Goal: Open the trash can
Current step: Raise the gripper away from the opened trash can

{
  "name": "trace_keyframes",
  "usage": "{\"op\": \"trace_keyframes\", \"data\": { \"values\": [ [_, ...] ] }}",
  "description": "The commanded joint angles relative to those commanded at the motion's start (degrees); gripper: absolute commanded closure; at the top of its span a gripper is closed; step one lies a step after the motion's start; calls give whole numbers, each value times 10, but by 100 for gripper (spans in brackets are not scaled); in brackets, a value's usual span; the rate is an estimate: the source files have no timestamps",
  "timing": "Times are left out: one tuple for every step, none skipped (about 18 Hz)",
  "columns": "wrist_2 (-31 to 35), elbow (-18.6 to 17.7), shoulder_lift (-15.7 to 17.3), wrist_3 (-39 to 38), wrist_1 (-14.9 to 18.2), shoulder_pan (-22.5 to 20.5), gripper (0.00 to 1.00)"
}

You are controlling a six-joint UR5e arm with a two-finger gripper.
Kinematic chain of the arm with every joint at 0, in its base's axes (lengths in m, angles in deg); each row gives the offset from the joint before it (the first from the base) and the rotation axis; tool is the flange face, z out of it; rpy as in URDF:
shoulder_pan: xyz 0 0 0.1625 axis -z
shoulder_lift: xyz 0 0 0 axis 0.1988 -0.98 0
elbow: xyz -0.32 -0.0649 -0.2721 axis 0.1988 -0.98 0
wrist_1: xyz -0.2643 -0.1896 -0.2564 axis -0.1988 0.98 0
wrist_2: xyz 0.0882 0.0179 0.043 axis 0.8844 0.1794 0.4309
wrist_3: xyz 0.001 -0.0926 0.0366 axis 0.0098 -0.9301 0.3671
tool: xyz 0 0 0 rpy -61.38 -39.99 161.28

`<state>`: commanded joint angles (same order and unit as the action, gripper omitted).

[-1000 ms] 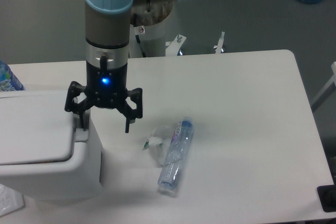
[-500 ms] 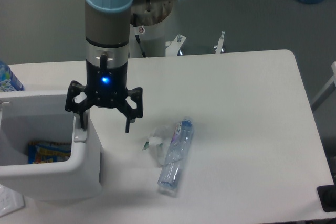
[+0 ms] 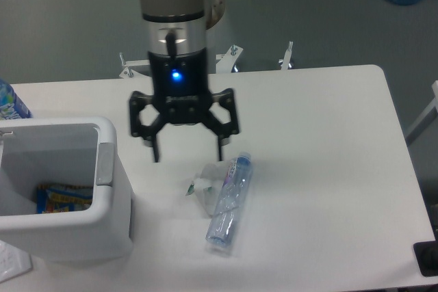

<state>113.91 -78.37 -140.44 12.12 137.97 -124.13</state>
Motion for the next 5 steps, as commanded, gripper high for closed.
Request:
{"op": "trace_keyframes", "data": {
  "values": [
    [0, -1, 0, 19, 9, -12, 0],
    [0, -1, 0, 37, 15, -23, 0],
    [0, -2, 0, 49, 21, -33, 0],
    [0, -3, 0, 61, 30, -41, 0],
    [0, -3, 0, 71, 35, -48, 0]
  ]
}}
